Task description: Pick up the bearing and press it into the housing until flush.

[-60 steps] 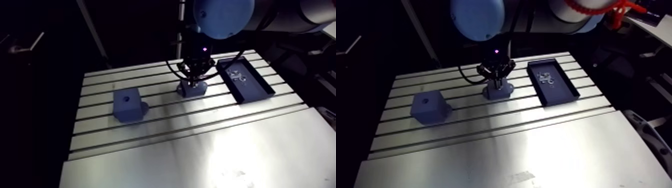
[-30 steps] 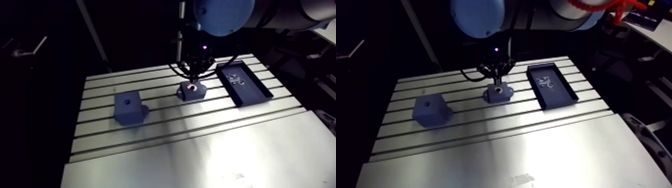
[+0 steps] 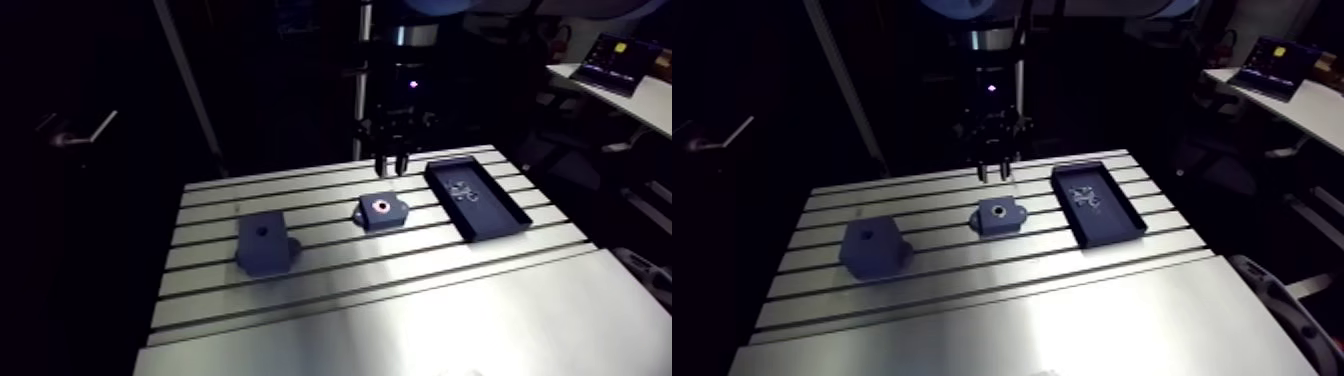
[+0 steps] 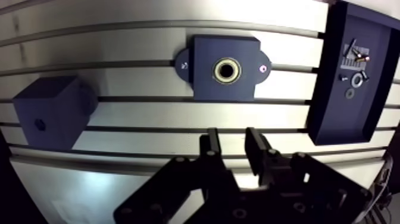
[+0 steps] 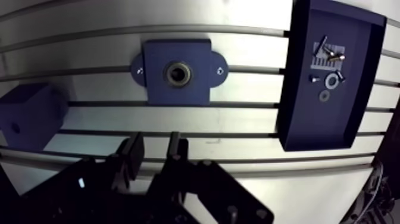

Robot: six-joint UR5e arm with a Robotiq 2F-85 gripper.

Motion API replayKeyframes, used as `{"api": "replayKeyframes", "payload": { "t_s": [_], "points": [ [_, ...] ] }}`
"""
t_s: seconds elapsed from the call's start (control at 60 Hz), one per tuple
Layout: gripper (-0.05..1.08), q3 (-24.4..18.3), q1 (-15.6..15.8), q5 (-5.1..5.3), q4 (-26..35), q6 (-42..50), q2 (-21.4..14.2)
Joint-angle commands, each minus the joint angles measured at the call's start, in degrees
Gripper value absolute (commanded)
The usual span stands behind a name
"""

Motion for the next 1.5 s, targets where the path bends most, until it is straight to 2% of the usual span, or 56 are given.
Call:
{"api": "replayKeyframes", "payload": {
  "t_s": [0.017,0.2,0.417,0.617,0.683,0.767,0.983,1.183,1.317,1.5],
  "points": [
    [0.00,-9.47,0.00,-0.13,16.80,0.45,-7.36],
    [0.00,-12.43,0.02,-0.21,18.31,0.45,-9.63],
    [0.00,-12.37,0.19,0.21,17.99,0.53,-10.89],
    [0.00,-12.47,0.19,0.14,17.38,1.77,-11.34],
    [0.00,-12.38,0.27,0.30,17.02,1.85,-11.74],
    [0.00,-12.29,0.28,1.31,16.66,2.36,-12.20],
    [0.00,-11.86,0.45,2.57,16.55,2.65,-12.31],
    [0.00,-11.76,1.01,2.95,16.12,2.81,-12.54],
    [0.00,-11.75,2.17,2.78,15.52,4.40,-14.27],
    [0.00,-11.35,2.56,3.04,15.50,4.59,-15.47]
  ]
}}
